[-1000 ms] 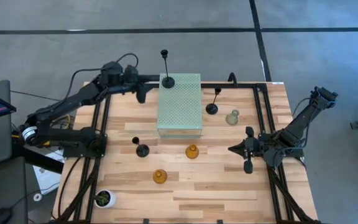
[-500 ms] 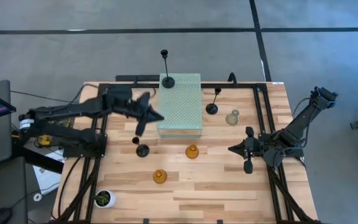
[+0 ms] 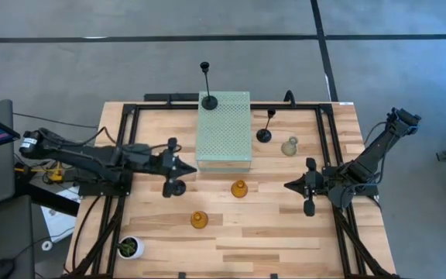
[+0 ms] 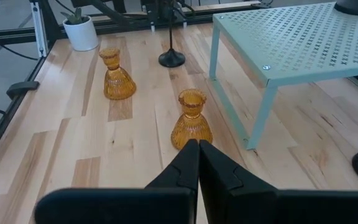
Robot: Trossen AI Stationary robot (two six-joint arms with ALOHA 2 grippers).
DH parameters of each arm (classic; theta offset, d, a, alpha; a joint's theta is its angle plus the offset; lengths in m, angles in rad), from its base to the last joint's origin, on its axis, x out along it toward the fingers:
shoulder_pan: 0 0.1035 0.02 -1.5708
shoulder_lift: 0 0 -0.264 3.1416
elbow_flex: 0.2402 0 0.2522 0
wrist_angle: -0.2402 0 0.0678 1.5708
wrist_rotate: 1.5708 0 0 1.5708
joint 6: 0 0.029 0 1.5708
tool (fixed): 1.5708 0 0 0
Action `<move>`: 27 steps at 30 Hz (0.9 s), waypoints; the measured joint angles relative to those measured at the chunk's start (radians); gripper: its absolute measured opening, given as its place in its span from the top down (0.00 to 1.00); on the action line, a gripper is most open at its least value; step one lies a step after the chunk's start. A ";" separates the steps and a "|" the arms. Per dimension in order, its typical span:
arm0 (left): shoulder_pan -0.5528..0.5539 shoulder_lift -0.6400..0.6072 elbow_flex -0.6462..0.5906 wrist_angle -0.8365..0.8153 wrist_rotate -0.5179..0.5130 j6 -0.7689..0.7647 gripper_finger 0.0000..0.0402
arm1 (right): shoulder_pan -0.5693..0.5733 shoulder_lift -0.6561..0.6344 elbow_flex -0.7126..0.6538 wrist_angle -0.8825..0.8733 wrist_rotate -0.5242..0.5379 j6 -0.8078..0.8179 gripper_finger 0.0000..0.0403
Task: Pick & Place candle stick holders
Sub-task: Put the top black candle holder on the shelf aligned with the other black candle holder
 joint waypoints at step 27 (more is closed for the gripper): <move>-0.026 -0.189 -0.134 0.117 -0.133 0.227 0.99 | 0.000 0.000 0.000 0.007 0.086 0.003 1.00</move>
